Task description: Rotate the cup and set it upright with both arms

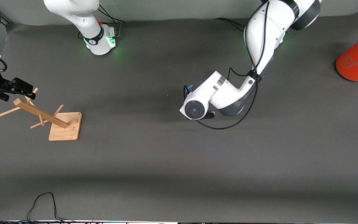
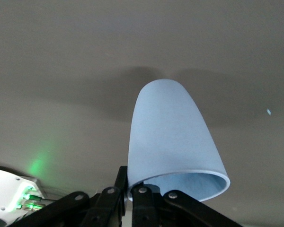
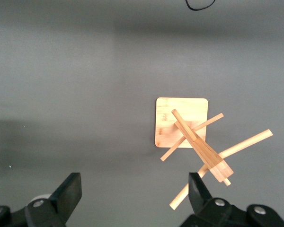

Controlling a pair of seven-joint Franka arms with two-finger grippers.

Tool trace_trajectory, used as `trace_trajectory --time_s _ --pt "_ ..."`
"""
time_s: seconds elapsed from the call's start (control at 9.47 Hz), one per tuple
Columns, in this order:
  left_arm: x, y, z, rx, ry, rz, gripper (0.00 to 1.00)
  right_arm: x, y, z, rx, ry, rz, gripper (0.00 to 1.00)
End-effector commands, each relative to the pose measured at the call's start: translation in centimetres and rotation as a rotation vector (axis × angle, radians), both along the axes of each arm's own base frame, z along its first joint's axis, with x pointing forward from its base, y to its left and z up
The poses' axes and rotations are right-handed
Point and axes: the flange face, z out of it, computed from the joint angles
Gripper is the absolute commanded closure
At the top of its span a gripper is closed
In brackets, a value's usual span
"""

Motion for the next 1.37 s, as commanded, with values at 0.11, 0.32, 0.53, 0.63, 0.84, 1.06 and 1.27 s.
trace_trajectory --time_s 0.11,0.32,0.53,0.63,0.84,1.06,1.27 --pt "-2.9 -2.9 -1.1 -0.161 0.080 -0.116 1.00 -0.4 0.1 0.2 0.003 0.014 -0.038 0.00" --pt "-2.8 -2.2 -4.0 -0.170 0.109 -0.125 1.00 -0.5 0.1 0.2 0.005 0.017 -0.044 0.00" --pt "-2.8 -2.0 -4.3 -0.165 0.107 -0.134 0.41 -0.5 0.1 0.1 0.005 0.019 -0.052 0.00" --pt "-3.0 -2.1 -4.4 -0.157 0.108 -0.132 0.10 -0.5 0.1 0.2 0.006 0.017 -0.052 0.00" --pt "-1.9 -1.6 -2.1 -0.150 0.085 -0.115 0.00 -0.4 0.0 0.1 0.005 0.019 -0.053 0.00" --pt "1.5 2.4 4.4 -0.111 0.031 -0.121 0.00 -0.4 0.0 0.0 0.005 0.020 -0.053 0.00" --pt "4.5 8.1 13.2 -0.051 -0.161 -0.095 0.00 -0.4 0.0 0.0 0.005 0.020 -0.053 0.00"
